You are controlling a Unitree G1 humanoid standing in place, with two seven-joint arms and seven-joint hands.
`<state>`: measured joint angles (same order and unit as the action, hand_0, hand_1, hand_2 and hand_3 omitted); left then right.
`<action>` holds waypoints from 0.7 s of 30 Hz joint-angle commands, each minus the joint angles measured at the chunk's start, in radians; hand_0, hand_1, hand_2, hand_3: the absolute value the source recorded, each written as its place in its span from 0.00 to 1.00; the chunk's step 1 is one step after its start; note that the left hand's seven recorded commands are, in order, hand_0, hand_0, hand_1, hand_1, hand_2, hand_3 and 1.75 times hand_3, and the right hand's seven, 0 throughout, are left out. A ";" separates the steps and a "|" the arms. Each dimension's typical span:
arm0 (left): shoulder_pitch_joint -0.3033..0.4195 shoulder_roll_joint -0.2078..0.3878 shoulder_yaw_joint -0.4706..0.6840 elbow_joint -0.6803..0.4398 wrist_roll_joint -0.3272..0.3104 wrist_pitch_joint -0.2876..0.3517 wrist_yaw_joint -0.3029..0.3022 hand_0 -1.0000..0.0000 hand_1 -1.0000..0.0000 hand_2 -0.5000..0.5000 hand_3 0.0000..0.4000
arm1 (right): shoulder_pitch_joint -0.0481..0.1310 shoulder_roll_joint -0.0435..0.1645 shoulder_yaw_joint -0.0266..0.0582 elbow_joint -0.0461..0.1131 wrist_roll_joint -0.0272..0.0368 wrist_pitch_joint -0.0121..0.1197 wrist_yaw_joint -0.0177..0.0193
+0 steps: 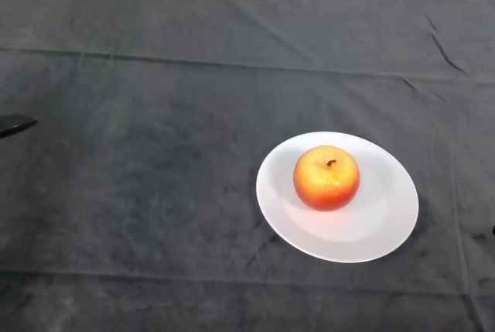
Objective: Move the apple to the plate
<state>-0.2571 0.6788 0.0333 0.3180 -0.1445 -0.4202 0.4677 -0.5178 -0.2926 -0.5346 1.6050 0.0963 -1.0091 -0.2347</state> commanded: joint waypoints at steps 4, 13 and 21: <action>-0.007 -0.022 0.053 -0.068 0.024 0.024 -0.027 1.00 1.00 0.50 0.00 | 0.110 0.076 -0.0068 0.075 0.0149 0.086 -0.0012; -0.005 -0.046 0.077 -0.075 0.043 0.028 -0.053 1.00 1.00 0.50 0.00 | 0.110 0.076 -0.0046 0.074 0.0171 0.087 -0.0011; -0.008 -0.064 0.098 -0.080 0.056 0.034 -0.075 1.00 1.00 0.50 0.00 | 0.111 0.076 -0.0026 0.073 0.0191 0.088 -0.0010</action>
<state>-0.2571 0.6240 0.0991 0.3086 -0.1019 -0.3937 0.4012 -0.5178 -0.2923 -0.5333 1.6044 0.0980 -1.0090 -0.2347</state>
